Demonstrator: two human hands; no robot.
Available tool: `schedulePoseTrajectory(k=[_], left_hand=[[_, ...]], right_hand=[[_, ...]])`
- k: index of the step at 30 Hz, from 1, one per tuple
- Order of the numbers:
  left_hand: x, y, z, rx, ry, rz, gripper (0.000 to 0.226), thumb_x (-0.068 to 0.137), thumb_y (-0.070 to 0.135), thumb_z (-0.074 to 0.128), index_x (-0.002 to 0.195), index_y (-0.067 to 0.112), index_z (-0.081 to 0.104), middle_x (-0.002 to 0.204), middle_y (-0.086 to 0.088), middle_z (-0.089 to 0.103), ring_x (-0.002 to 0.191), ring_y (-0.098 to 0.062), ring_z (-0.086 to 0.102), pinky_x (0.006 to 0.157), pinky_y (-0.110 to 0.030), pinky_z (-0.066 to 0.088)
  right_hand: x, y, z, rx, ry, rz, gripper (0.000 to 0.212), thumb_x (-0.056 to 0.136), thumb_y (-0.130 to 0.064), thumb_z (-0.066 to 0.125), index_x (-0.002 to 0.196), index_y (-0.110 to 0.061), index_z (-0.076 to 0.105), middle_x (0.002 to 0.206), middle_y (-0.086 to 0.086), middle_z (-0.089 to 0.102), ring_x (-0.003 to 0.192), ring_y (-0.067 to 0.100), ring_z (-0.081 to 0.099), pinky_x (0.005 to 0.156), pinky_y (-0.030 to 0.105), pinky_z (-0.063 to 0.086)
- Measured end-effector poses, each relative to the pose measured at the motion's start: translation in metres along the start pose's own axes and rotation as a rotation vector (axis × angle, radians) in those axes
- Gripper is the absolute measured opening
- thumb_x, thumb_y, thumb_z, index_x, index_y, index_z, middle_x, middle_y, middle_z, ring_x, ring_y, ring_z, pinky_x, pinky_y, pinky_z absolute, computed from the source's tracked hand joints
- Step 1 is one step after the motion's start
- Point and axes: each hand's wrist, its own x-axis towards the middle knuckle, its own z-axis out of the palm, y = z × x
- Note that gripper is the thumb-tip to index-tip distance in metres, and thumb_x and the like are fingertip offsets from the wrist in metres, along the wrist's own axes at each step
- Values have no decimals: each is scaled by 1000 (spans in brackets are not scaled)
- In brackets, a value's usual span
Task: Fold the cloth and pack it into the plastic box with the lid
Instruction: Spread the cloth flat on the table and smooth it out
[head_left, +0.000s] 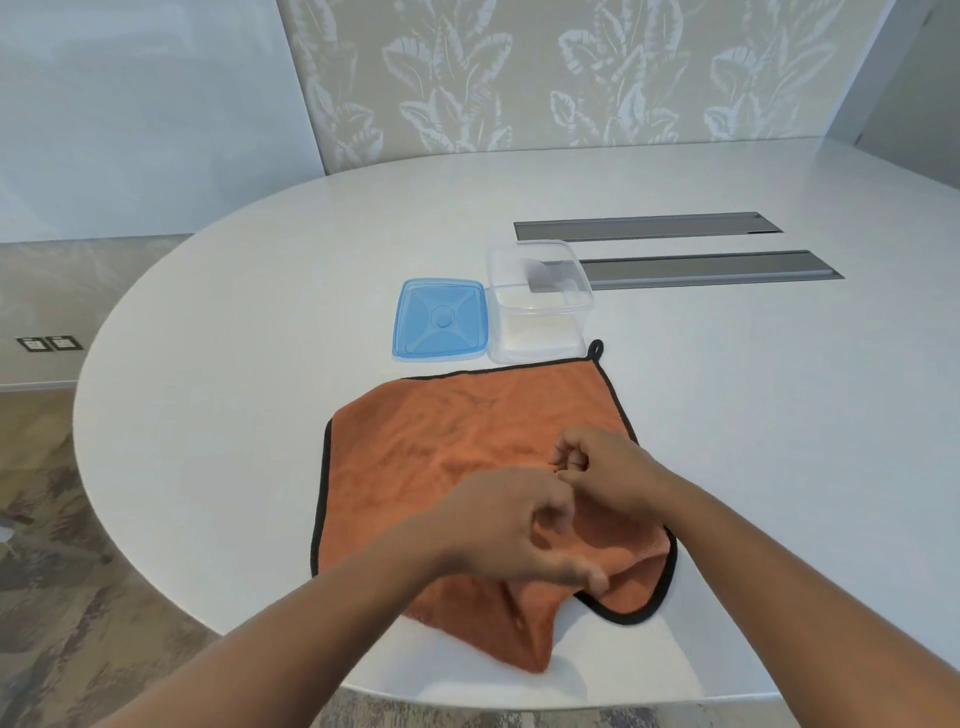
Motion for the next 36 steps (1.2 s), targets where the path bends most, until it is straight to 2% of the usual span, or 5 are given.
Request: schedulePoseTrajectory(k=[5, 18, 26, 32, 36], left_hand=[[3, 18, 17, 167, -216, 5, 27, 84, 46, 72, 95, 26, 57, 85, 8, 60, 74, -14, 55, 65, -38, 50], [3, -20, 13, -700, -178, -275, 22, 98, -7, 51, 113, 10, 51, 77, -7, 52, 63, -10, 52, 65, -24, 46], [3, -4, 19, -223, -315, -149, 33, 89, 34, 78, 117, 27, 62, 88, 0, 73, 76, -14, 66, 76, -37, 53], [1, 3, 35, 117, -197, -98, 72, 64, 72, 81, 119, 38, 51, 81, 18, 51, 71, -3, 50, 60, -31, 43], [-1, -8, 36, -119, -113, -147, 45, 79, 71, 68, 107, 37, 59, 85, 16, 61, 75, -4, 58, 67, -32, 51]], right_hand=[[0, -1, -7, 96, -100, 5, 15, 75, -31, 74, 86, -34, 65, 69, -15, 65, 61, -1, 58, 65, 27, 51], [-19, -11, -27, 238, -422, 19, 4, 75, -20, 63, 77, -23, 65, 78, -6, 60, 68, 7, 48, 62, 21, 38], [-20, -13, -29, 178, -420, 5, 13, 78, -10, 62, 80, -16, 73, 67, -17, 66, 57, -4, 53, 53, 13, 43], [-18, -10, -22, 179, -368, 16, 13, 83, -13, 73, 93, -21, 72, 76, -17, 67, 67, -4, 57, 63, 16, 48], [-12, -8, -9, 127, -224, 35, 24, 92, -29, 71, 114, -25, 64, 82, -7, 62, 74, 7, 57, 76, 32, 50]])
